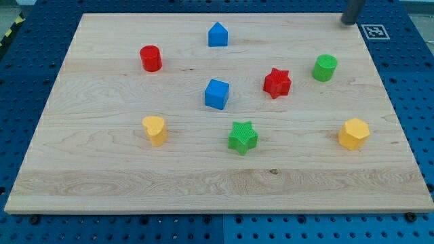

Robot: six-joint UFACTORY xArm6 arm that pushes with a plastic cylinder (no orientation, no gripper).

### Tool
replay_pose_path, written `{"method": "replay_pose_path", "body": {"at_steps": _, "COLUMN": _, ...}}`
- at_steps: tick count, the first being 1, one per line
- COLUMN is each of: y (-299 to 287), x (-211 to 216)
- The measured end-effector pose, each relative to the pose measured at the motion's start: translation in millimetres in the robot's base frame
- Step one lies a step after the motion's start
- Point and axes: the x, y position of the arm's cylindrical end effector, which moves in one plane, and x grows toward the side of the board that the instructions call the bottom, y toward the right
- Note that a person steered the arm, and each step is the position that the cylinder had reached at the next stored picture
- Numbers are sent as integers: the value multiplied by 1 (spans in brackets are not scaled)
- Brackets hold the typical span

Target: Point your arm towards the left

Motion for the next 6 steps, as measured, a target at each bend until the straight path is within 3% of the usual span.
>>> {"method": "replay_pose_path", "body": {"at_steps": 1, "y": -61, "x": 12}}
{"method": "replay_pose_path", "body": {"at_steps": 2, "y": -85, "x": 13}}
{"method": "replay_pose_path", "body": {"at_steps": 6, "y": -85, "x": 18}}
